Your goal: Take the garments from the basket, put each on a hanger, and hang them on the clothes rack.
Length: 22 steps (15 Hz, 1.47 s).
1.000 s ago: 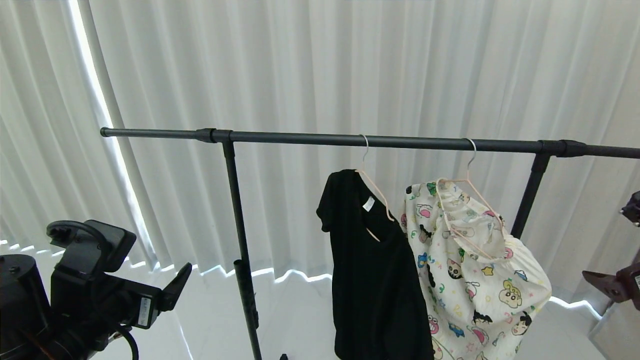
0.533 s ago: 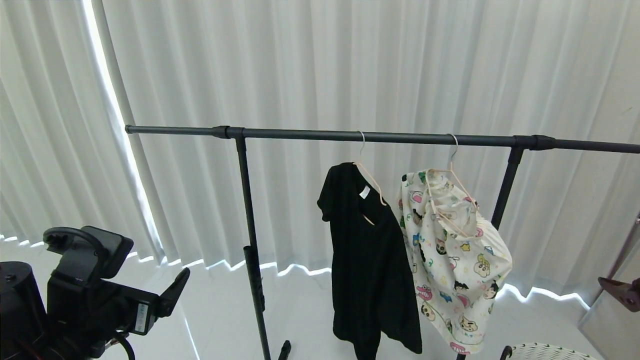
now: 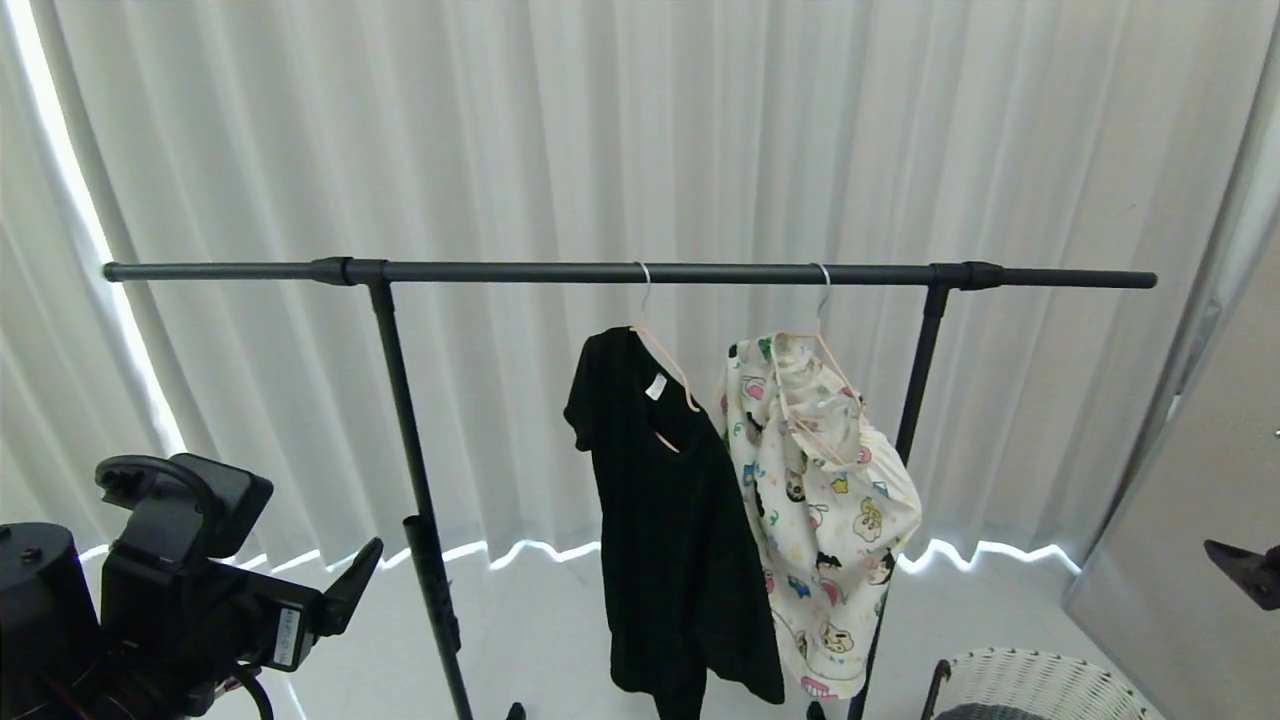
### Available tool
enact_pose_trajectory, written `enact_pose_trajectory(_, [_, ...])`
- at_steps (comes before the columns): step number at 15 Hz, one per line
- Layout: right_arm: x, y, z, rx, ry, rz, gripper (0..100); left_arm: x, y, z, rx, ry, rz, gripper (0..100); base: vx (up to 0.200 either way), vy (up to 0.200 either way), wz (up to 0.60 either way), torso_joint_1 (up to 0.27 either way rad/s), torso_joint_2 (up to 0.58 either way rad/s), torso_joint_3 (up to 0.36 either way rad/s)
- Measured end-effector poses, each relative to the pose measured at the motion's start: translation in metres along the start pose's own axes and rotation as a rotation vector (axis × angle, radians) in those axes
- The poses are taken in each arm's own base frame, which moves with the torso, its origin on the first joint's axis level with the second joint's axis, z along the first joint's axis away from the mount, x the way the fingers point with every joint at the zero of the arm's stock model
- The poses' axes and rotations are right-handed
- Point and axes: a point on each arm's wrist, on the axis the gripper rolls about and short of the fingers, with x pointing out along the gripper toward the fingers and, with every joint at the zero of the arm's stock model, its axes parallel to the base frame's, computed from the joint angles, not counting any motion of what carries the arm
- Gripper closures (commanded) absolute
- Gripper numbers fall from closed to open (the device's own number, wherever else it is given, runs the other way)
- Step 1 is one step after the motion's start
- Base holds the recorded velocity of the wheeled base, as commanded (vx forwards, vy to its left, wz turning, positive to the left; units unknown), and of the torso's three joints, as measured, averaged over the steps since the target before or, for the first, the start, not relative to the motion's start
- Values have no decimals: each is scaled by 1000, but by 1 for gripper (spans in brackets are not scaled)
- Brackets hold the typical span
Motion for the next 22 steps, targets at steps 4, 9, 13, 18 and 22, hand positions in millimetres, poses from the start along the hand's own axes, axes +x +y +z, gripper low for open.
enact_pose_trajectory(4, [7, 3, 4, 10, -29, -7, 0, 0, 0, 0, 0, 1, 1, 0, 0, 0, 0, 0, 0, 0])
enact_pose_trajectory(9, [10, 4, 4, -3, -21, -5, 0, 0, 1, -1, -1, 20, 45, 0, 0, 0, 0, 0, 0, 0])
enact_pose_trajectory(13, [11, 4, 4, 8, -40, -13, 0, 0, 2, -1, -2, 19, 49, 0, 0, 0, 0, 0, 0, 0])
enact_pose_trajectory(18, [4, -6, -27, 52, 13, -97, 0, -10, 16, -21, -51, 78, 147, 0, 0, 0, 0, 0, 0, 0])
enact_pose_trajectory(22, [-26, -10, -73, 143, -11, -202, 0, -41, 37, -48, -168, 153, 357, 0, 0, 0, 0, 0, 0, 0])
